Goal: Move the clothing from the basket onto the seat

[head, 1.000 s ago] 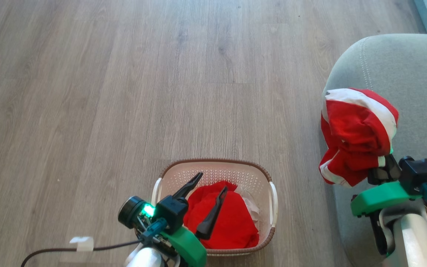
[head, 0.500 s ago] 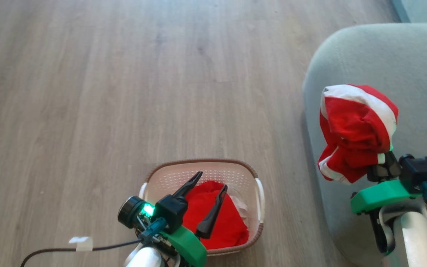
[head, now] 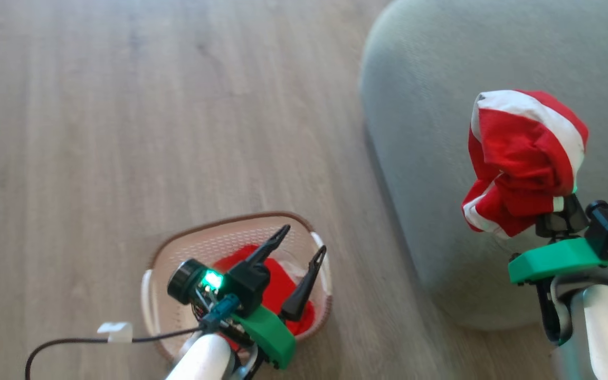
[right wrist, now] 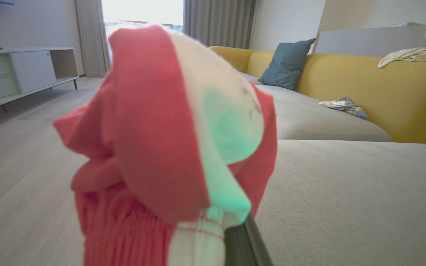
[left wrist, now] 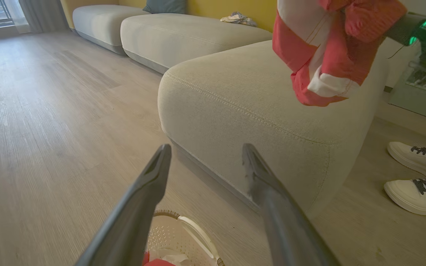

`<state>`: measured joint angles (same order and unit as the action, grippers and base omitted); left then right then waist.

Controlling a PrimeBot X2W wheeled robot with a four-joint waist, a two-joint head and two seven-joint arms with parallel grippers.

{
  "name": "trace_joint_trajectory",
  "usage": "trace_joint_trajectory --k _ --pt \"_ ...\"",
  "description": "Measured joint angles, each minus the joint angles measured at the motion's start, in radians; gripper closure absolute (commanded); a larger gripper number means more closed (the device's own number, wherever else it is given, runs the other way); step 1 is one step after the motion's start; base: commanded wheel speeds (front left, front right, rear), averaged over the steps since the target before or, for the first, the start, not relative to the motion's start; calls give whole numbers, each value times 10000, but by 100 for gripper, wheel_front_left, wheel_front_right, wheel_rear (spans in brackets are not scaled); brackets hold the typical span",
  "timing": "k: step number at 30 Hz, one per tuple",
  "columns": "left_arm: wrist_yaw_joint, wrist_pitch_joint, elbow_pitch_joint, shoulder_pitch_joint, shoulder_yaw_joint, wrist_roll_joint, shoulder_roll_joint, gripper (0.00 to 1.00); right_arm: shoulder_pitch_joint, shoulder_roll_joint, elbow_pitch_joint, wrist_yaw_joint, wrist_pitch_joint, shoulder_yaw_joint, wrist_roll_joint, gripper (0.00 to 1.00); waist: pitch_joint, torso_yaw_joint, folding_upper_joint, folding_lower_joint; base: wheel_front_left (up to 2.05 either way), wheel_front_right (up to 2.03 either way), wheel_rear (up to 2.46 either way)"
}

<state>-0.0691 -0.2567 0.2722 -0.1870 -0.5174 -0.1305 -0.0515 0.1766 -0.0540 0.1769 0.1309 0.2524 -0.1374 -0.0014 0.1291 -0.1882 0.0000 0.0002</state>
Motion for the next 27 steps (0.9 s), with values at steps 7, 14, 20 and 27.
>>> trace_joint_trajectory --k 7,14,20,27 --pt "-159 0 27 -210 -25 192 2 0 1 23 -42 0 0 -205 13 100 424 -1053 0 0 0 0 0" --pt "-167 0 19 -236 -67 265 -2 0 1 69 -40 0 0 -255 261 100 633 -2003 0 0 0 0 0" --pt "-171 0 17 -346 -190 286 0 0 1 73 -38 0 0 -384 579 100 726 -2479 0 -2 0 0 0" --pt "-251 0 23 -409 -290 414 0 0 188 96 -228 0 0 -731 36 100 918 -2474 0 -2 0 0 0"
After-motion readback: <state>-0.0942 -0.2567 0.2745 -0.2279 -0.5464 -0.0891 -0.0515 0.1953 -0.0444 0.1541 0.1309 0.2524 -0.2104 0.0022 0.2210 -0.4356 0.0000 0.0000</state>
